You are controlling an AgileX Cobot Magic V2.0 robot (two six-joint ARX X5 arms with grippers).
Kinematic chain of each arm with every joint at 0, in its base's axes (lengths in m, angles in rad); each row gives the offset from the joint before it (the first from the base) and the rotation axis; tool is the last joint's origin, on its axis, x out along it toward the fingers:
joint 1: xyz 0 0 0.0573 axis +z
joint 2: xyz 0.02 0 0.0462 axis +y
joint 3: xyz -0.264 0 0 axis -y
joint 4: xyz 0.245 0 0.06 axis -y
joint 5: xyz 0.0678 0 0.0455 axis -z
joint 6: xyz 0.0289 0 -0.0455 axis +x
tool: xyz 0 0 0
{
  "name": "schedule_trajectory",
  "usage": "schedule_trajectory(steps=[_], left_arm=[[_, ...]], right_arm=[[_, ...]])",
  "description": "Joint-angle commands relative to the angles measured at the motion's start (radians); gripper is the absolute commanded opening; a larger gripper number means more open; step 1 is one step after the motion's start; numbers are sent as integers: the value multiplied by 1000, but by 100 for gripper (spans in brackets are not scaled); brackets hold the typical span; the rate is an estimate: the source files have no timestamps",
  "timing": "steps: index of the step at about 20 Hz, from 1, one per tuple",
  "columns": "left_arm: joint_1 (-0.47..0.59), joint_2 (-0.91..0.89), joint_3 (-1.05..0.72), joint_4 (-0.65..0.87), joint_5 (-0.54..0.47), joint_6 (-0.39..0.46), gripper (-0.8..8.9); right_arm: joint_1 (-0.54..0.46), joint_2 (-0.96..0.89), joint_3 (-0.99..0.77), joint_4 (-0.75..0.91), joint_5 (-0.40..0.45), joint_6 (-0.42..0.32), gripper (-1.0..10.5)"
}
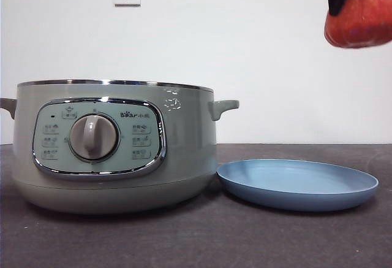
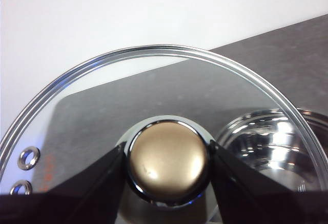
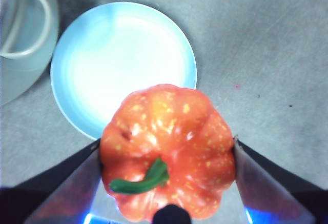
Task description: Take the pumpkin out from the steamer,put the pumpkin in the blue plate,close the lid
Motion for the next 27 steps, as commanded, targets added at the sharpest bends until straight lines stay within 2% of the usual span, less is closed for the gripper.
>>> schedule_trajectory(steps=[1,4,7,11,19,20,23,27], left_arm=[[0,3,18,61,26,5,-9],[0,41,18,59,42,5,-9],[0,82,18,60,123,4,-9],[0,127,18,58,149,4,-9],[0,136,18,60,177,4,-9],[0,136,18,60,177,4,-9],[0,136,18,59,177,4,-9],[0,136,18,59,176,4,-9]], right_arm=[[-3,-28,-116,88,-5,21,-16],[-1,-26,-234,226,-26,23,-16],[-1,5,-321,386,-137,21,-16],[3,101,-336,520,-137,18,-16],[7,340,-336,553,-136,11,12],[7,355,-336,553,-136,11,38],[7,373,-336,553,-133,12,288],[7,373,-336,552,-129,13,432]])
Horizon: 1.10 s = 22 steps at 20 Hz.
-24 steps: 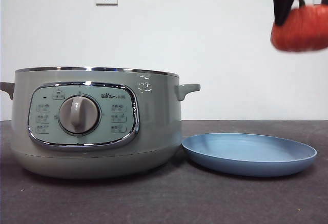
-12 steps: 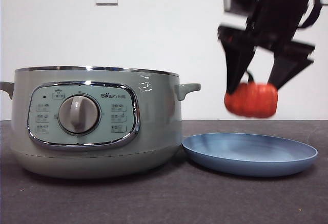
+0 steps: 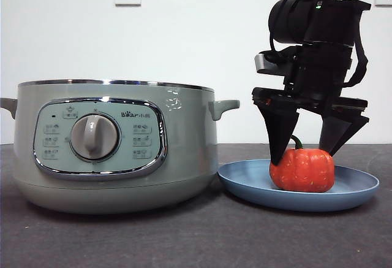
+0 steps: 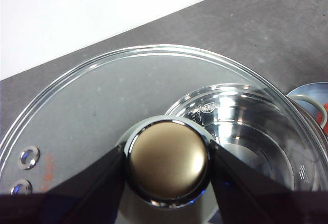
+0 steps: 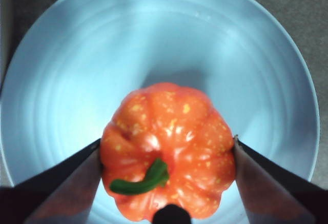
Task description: Take the pumpkin out from the steamer,put the pumpkin in the blue plate,close the lid
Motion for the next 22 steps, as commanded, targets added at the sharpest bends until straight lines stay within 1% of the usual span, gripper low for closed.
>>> schedule_trajectory(steps=[1,7,12,16,18,22], left_arm=[[0,-11,18,49,-6,5,-9],[0,-11,18,50,-5,5,-9],[0,11,18,58,3,5,-9],[1,51,18,96,103,4,-9],[0,85,18,118,137,3,-9],[0,180,18,151,223,1,-9]], right_arm=[[3,25,-13,-3,5,3,450],[3,-12,-13,-21,4,3,447],[3,-140,-13,-42,-2,14,442],[2,-280,-13,-74,-2,13,442],[2,-347,-13,-79,-1,13,442],[0,-489,-13,-86,-2,14,441]])
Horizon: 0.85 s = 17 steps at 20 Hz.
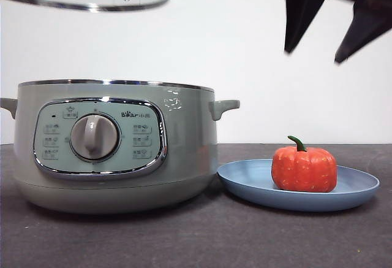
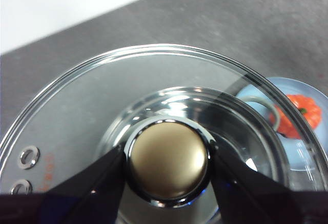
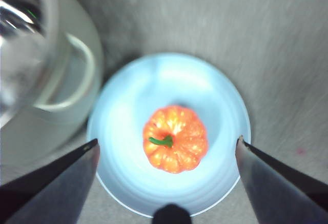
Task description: Take the pumpkin out from the steamer,put the pumpkin in the blue plate,close the lid
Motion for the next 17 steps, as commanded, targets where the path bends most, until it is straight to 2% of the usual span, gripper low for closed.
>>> schedule_trajectory(steps=[1,9,14,17], left_arm=[[0,45,18,67,31,1,-9],[0,234,18,128,58,1,-9],[0,306,18,125,60,1,-9],[0,320,17,121,100,1,-9]], right_arm=[[1,-68,-10,-1,0,12,441],[1,-235,-10,-4,2,13,441],[1,-255,-10,-8,3,13,441],[1,-255,-10,-10,3,19,441]])
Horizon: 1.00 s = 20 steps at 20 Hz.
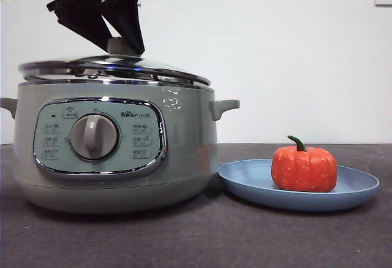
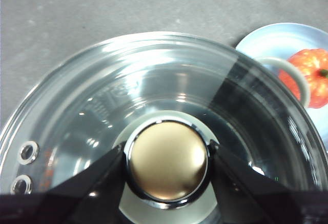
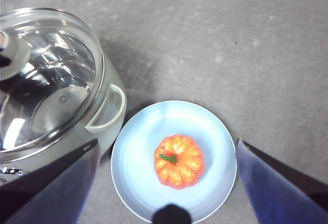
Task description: Take the pumpkin out from the steamer,put the pumpkin in the blue plate,close the lid
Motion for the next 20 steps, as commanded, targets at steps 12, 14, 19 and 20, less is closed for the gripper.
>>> schedule_trajectory(steps=[12,14,19,20], left_arm=[[0,-6,15,14,29,2,-9],[-1,-6,14,21,29,2,-9],[-3,41,9,11,30,5,-9],[-8,53,9,-5,30,9,-9]], right_arm=[[0,0,-10,-16,1,15,441],[0,0,-10,-30,1,15,441],[0,0,-10,-57,1,15,441],[0,-3,-10,-64,1,15,441]])
